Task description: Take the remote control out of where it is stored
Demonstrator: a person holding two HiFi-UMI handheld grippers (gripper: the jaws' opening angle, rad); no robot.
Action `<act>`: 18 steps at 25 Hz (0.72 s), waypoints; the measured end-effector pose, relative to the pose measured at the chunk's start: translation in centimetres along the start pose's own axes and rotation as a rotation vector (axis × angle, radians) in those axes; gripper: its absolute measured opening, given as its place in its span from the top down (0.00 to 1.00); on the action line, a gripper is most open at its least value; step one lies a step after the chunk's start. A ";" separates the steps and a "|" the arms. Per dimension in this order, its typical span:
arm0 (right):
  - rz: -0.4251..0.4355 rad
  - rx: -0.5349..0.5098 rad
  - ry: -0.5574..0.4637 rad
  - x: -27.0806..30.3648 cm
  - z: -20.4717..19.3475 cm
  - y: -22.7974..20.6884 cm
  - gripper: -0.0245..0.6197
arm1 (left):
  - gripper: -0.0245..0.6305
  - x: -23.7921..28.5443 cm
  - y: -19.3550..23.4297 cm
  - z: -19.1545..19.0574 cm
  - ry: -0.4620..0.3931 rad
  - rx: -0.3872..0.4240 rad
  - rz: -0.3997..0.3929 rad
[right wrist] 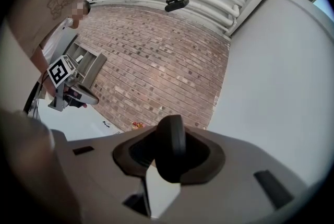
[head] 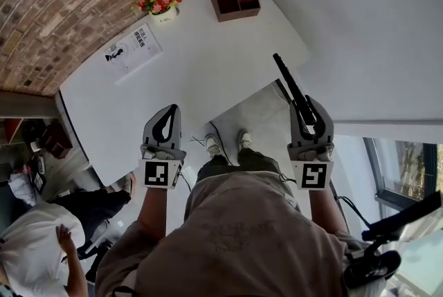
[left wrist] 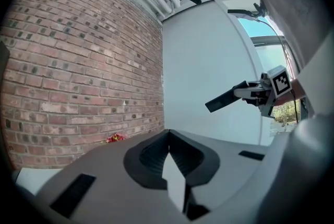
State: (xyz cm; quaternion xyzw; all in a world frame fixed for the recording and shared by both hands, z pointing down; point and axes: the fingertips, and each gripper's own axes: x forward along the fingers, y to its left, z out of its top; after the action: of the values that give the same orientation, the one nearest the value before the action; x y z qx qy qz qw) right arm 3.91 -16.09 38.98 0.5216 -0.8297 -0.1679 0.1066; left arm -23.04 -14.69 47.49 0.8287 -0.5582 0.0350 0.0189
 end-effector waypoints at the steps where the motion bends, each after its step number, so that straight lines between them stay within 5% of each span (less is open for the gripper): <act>1: -0.005 0.002 0.008 -0.4 0.0 0.1 0.78 | 0.94 -0.1 -0.1 -0.2 0.004 -0.001 -0.007; 18: 0.024 0.010 -0.063 -7.3 1.1 -1.0 0.78 | 0.94 -1.7 -4.9 -0.2 0.016 -0.027 -0.004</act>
State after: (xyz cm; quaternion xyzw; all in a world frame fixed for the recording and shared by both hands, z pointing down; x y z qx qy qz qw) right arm 7.53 -9.77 37.54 0.5066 -0.8397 -0.1785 0.0799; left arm -19.12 -11.20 47.54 0.8294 -0.5566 0.0338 0.0347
